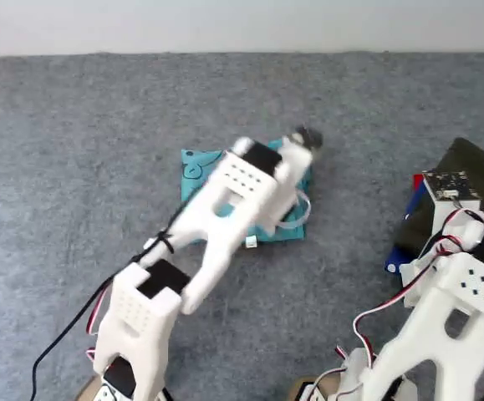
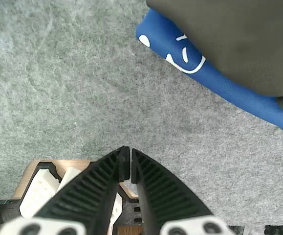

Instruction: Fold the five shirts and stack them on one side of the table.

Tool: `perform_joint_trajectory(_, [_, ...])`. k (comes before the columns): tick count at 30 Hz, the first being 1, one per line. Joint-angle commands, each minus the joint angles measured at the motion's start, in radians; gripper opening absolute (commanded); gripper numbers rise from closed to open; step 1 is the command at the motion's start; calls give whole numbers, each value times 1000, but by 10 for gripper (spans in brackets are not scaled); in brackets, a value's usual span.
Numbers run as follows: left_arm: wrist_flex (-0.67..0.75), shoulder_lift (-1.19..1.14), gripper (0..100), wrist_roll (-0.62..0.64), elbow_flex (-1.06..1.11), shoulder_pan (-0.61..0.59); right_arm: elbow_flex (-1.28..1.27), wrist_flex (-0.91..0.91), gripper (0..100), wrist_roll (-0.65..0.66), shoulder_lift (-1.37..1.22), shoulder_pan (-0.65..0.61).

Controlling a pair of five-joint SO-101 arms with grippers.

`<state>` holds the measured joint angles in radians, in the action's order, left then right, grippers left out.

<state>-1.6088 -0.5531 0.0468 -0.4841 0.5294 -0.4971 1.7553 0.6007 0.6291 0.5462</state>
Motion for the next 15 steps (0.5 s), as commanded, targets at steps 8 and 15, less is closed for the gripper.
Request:
perform_joint_trajectory(8, [241,-127,18,-14,-174,-86,5,27,20,9,28,8])
perform_joint_trajectory(15, [517,-307,18,-15,-180,-57,5,30,20,11,28,8])
